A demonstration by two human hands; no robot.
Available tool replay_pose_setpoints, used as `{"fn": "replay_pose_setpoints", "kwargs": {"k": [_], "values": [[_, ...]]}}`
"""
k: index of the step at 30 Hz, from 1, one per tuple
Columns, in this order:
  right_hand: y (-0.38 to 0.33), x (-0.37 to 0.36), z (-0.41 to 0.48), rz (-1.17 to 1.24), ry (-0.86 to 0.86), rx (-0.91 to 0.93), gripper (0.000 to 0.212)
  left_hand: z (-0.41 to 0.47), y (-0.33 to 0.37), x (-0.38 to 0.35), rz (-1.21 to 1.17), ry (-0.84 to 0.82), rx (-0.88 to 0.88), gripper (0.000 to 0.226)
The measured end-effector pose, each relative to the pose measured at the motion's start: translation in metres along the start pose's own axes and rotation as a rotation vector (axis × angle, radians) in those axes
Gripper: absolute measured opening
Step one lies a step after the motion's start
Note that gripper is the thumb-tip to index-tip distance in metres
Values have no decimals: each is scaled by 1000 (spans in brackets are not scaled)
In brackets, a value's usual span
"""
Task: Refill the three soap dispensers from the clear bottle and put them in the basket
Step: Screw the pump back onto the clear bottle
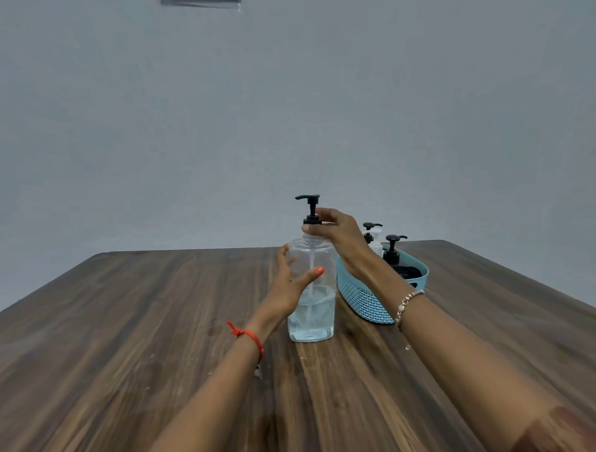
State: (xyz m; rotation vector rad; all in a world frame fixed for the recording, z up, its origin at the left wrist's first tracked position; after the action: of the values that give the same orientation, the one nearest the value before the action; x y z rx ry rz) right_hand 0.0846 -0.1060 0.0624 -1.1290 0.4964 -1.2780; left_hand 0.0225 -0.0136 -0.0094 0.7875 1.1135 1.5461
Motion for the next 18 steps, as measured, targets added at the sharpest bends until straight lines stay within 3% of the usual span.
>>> {"fn": "replay_pose_setpoints", "kwargs": {"k": [2,6,11,15,18], "values": [[-4,1,1,-23,8,19,24,0,-1,0,5,-1,8,85],[-9,2,1,-160,100,26,39,0,-5,3,20,2,21,90],[-13,-3,7,-114,-121,41,18,1,-6,3,-15,-14,24,89],[-16,1,2,-141,-11,56,19,2,-5,1,1,-1,15,87],[-20,-1,-4,-242,143,87,37,1,-7,3,13,15,14,90]]}}
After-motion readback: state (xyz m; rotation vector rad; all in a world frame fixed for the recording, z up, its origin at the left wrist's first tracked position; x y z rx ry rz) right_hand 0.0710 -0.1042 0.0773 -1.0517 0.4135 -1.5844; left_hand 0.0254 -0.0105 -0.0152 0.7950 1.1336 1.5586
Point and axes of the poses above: each hand's wrist, its own z-axis towards the middle knuckle, its own x-axis out of the back of the hand, y = z × x, the point moved 7 cm from there along z, towards the middle knuckle, and after that the axes turned 13 degrees about -z, right-handed, at the moved point
